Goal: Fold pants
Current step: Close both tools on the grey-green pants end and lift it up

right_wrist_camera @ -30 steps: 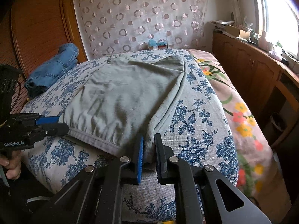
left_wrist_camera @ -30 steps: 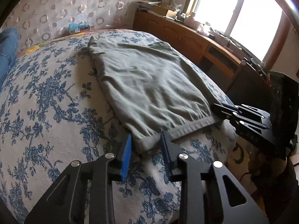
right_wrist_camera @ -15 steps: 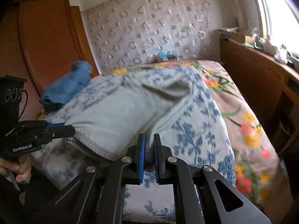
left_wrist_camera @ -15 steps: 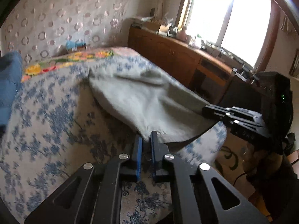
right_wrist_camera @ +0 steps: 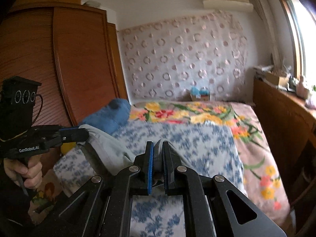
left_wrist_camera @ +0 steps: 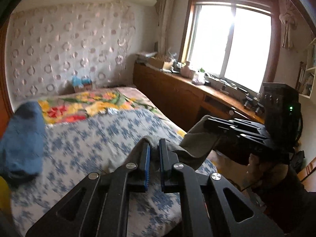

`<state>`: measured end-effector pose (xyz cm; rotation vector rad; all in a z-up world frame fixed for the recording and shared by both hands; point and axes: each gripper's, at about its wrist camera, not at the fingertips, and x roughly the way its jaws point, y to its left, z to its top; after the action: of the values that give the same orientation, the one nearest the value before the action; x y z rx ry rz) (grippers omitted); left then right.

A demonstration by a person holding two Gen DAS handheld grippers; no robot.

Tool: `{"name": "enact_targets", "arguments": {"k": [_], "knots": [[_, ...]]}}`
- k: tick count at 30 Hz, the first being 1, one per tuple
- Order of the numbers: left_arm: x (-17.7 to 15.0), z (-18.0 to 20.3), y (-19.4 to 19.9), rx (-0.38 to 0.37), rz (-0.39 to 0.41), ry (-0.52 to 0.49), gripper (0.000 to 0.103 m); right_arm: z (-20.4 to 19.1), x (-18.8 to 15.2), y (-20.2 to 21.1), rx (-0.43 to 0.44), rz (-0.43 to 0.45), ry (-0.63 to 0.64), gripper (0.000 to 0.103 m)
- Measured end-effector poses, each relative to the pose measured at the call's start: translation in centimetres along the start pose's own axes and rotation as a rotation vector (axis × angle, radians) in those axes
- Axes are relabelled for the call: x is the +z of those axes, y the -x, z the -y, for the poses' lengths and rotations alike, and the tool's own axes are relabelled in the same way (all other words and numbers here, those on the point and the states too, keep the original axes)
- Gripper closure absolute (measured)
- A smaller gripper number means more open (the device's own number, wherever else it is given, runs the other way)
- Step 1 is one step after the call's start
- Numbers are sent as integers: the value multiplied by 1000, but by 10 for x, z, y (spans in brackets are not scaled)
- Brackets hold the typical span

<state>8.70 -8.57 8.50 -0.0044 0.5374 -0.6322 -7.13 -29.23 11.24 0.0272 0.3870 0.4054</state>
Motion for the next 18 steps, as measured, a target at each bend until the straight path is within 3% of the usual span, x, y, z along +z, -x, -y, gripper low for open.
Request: {"name": "enact_targets", "arguments": {"k": [5, 18], "knots": [[25, -28, -5, 41, 19, 10, 94, -7, 34, -21, 9, 18, 50, 95], [89, -95, -40, 161, 74, 41, 94, 10, 81, -141, -4, 31, 73, 95]]}}
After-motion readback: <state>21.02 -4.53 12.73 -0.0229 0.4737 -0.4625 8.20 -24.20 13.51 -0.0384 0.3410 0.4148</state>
